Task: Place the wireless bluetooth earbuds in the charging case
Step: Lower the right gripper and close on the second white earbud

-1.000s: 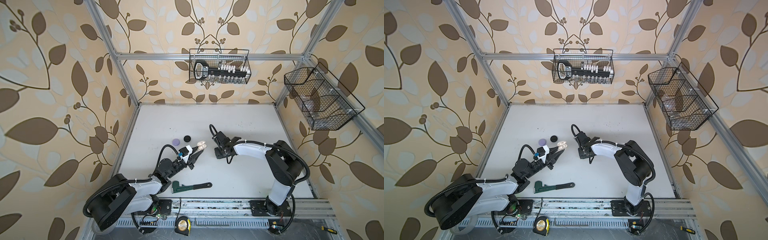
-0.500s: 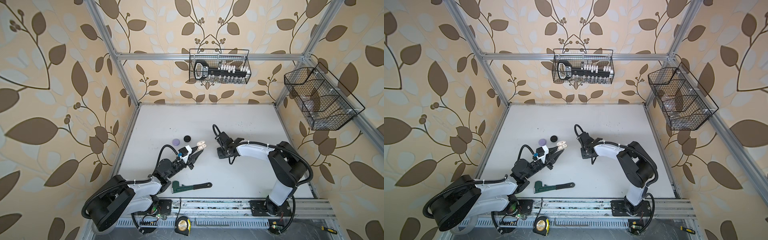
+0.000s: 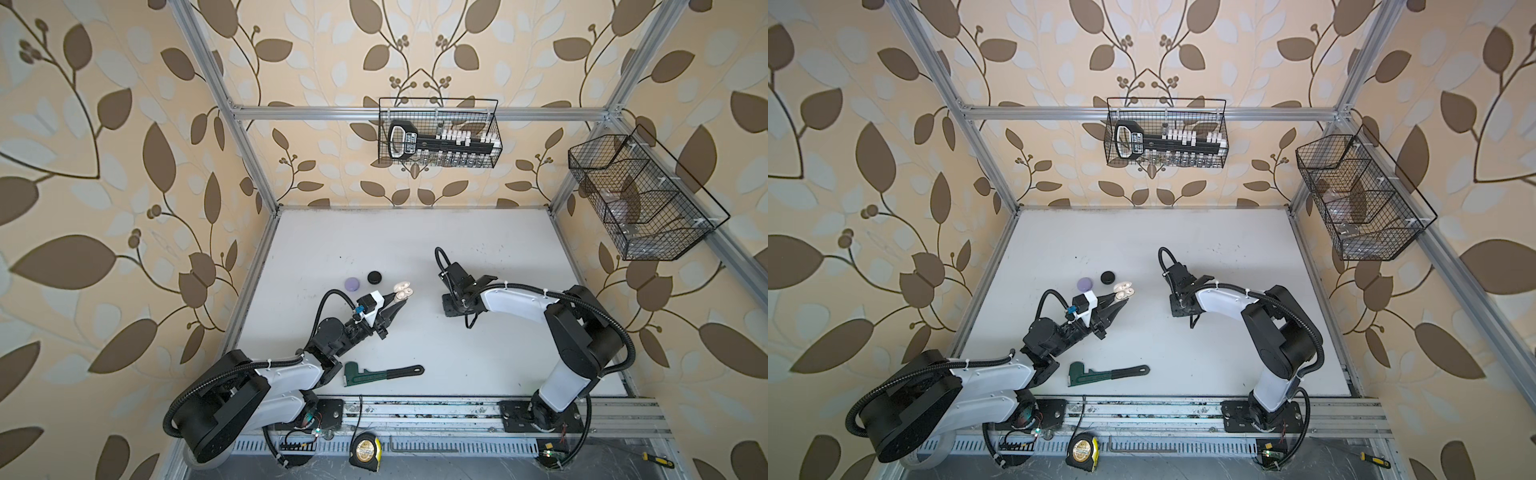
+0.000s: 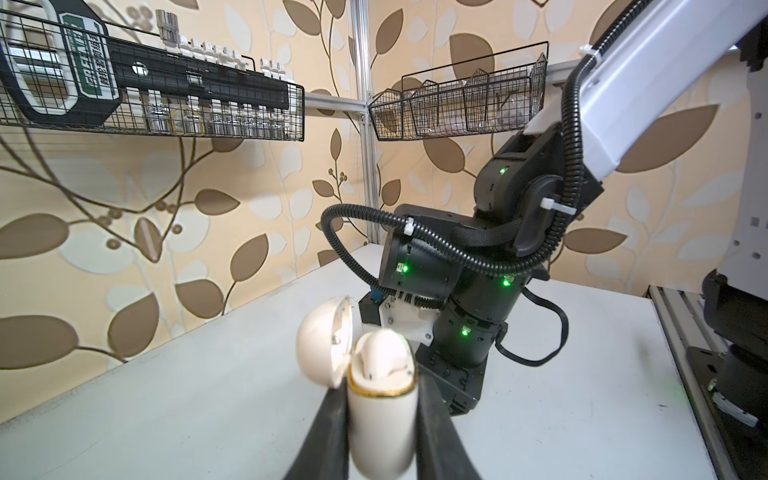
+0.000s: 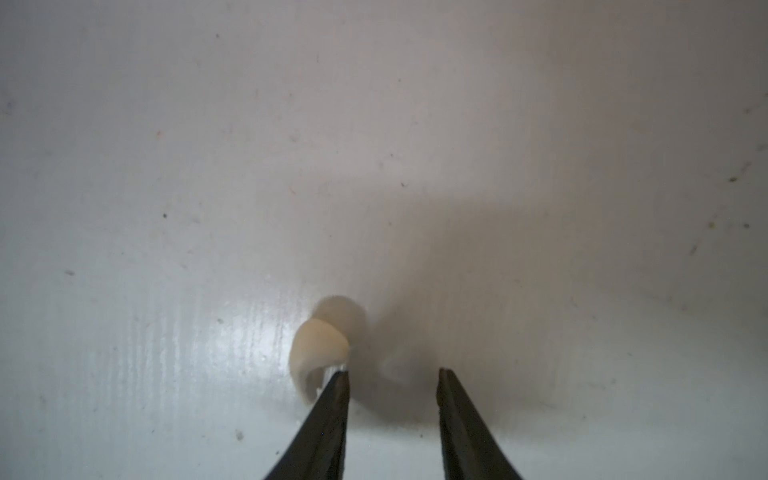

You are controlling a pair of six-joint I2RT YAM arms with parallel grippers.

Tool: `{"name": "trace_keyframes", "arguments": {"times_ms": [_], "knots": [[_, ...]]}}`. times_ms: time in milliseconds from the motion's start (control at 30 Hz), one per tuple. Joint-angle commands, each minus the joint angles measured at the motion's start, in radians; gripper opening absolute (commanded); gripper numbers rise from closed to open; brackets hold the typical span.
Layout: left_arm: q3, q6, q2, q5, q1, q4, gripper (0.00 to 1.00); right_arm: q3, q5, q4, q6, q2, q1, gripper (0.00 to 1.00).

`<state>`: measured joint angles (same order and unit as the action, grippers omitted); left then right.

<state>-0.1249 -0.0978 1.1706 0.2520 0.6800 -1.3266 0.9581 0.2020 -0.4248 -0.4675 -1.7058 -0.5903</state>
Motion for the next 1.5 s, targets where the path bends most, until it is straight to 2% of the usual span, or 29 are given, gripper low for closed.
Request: {"name": "trace_keyframes", "arguments": {"times_ms": [0,200,300,567,900,1200,1467], "knots": [[0.004,-0.011,-0.019,-0.005,0.003,-0.045,0.00,-0.025,-0.002,-0.008,-0.010,0.061,0.009,0.37],[0.004,-0.015,-0.023,-0.004,0.003,-0.043,0.00,-0.055,-0.060,0.041,0.003,0.138,0.007,0.38],[0.004,-0.016,-0.023,0.002,0.003,-0.042,0.00,-0.063,-0.127,0.079,0.014,0.142,0.006,0.47],[0.004,-0.018,-0.012,0.030,0.003,-0.062,0.00,0.037,-0.119,0.030,0.009,0.002,0.004,0.48],[0.001,-0.013,-0.006,0.042,0.003,-0.065,0.00,0.062,-0.133,0.034,0.003,-0.077,0.004,0.48],[-0.001,-0.013,-0.005,0.044,0.003,-0.065,0.00,0.065,-0.131,0.034,-0.002,-0.103,0.004,0.42],[0.000,-0.013,-0.011,0.044,0.003,-0.062,0.00,0.062,-0.131,0.031,-0.003,-0.107,0.004,0.29]]}}
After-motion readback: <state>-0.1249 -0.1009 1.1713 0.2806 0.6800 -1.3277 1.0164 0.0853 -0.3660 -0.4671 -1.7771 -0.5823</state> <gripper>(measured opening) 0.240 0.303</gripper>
